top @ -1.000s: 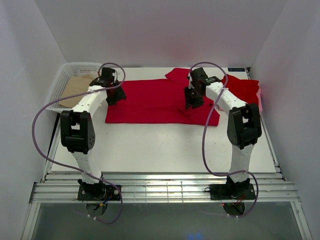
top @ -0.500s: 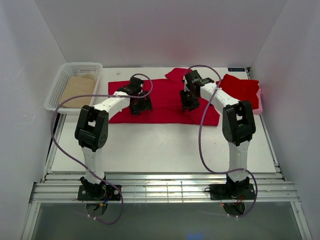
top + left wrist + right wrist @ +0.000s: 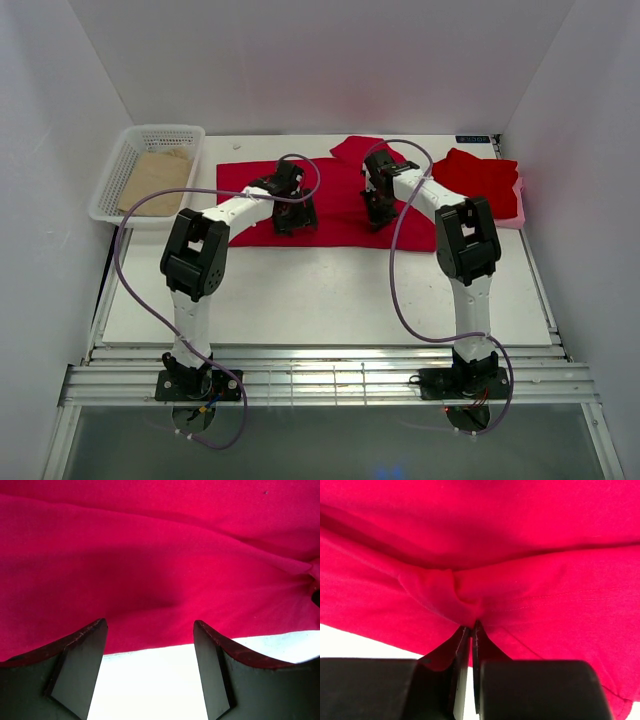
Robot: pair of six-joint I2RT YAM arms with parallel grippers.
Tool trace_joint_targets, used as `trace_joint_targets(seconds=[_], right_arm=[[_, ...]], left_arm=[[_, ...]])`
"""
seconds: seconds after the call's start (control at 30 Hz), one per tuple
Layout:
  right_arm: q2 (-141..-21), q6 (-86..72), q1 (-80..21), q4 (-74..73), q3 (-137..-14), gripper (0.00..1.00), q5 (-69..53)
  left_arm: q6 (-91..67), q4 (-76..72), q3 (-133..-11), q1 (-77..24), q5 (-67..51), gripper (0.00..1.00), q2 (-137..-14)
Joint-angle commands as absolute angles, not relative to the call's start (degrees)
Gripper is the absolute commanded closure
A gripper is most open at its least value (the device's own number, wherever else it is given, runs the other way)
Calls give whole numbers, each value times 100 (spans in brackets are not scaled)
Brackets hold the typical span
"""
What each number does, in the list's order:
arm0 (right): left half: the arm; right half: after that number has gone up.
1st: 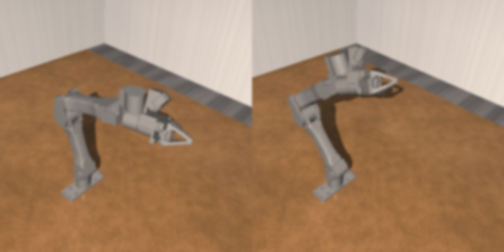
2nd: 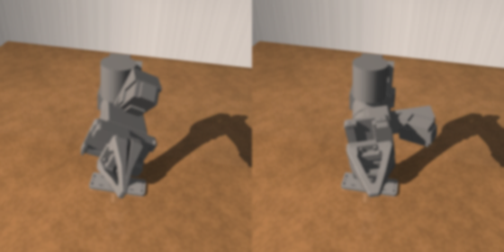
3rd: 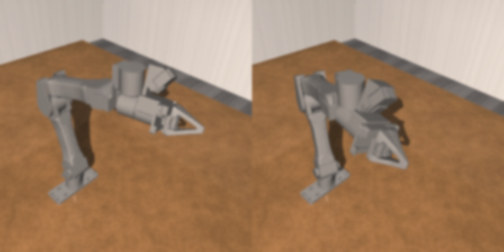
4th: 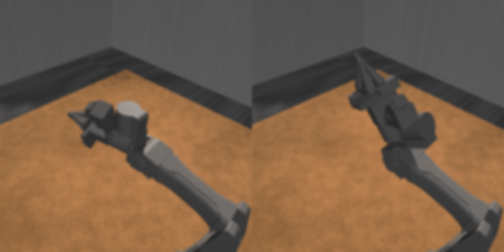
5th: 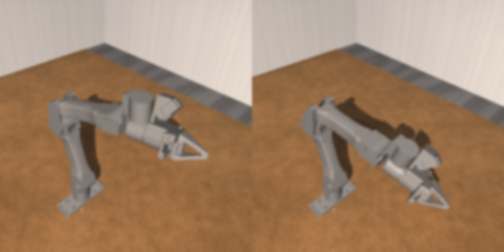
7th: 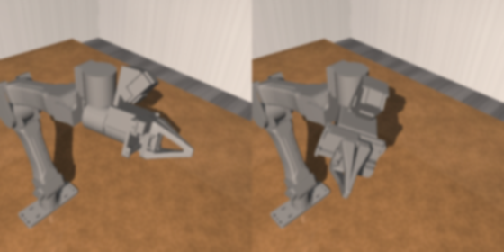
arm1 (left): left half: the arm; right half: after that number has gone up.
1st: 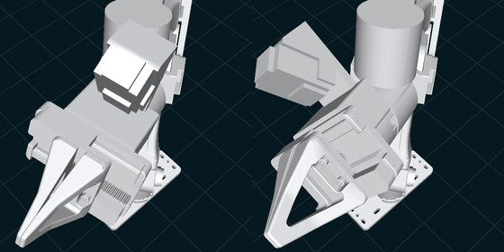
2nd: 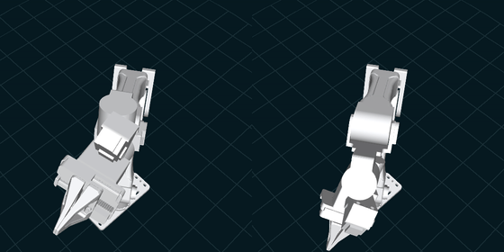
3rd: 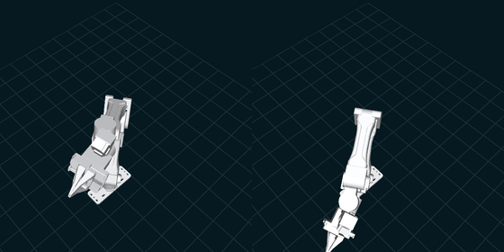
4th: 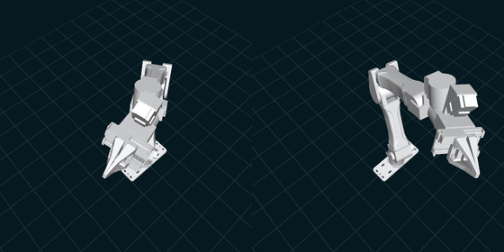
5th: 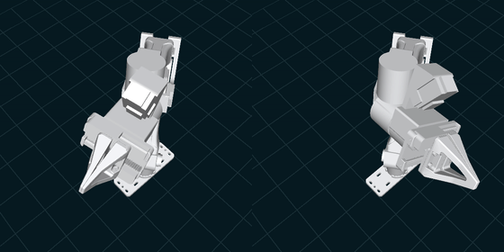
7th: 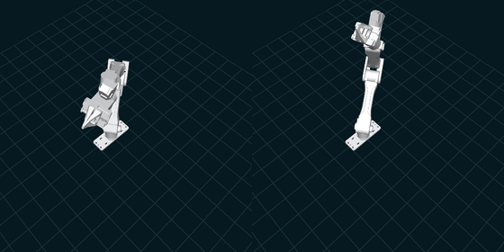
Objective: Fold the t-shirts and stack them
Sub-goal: Fold the flattened tshirt in 1/3 of the way
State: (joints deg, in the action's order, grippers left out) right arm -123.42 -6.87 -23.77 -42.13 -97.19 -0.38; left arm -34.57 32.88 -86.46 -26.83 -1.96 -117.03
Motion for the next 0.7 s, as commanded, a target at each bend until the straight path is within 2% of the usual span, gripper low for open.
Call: trace_joint_targets(seconds=[0.0,0.33,0.43,0.47,0.57,0.67], right_arm=[[-12445,-563,-2408,-4350,-10089,92,281],[-12796,-133,-2408,-4237,-11450,89,1344],[-12998,-70,-2408,-3956,-11698,75,1336],[-13077,-70,-2400,-3833,-11777,62,1240],[-13148,-88,-2399,-3797,-11830,57,1108],[-12930,-149,-2400,-3718,-11472,57,1168]], left_arm=[[-3480,3155,-8526,-2672,-105,20,-11681],[-3516,3015,-7972,-2681,-167,21,-11523],[-3551,2997,-7876,-2681,-202,21,-11514],[-3559,3006,-7858,-2689,-220,21,-11514],[-3533,3006,-7778,-2707,-228,22,-11496],[-3507,2997,-7761,-2707,-220,23,-11479]])
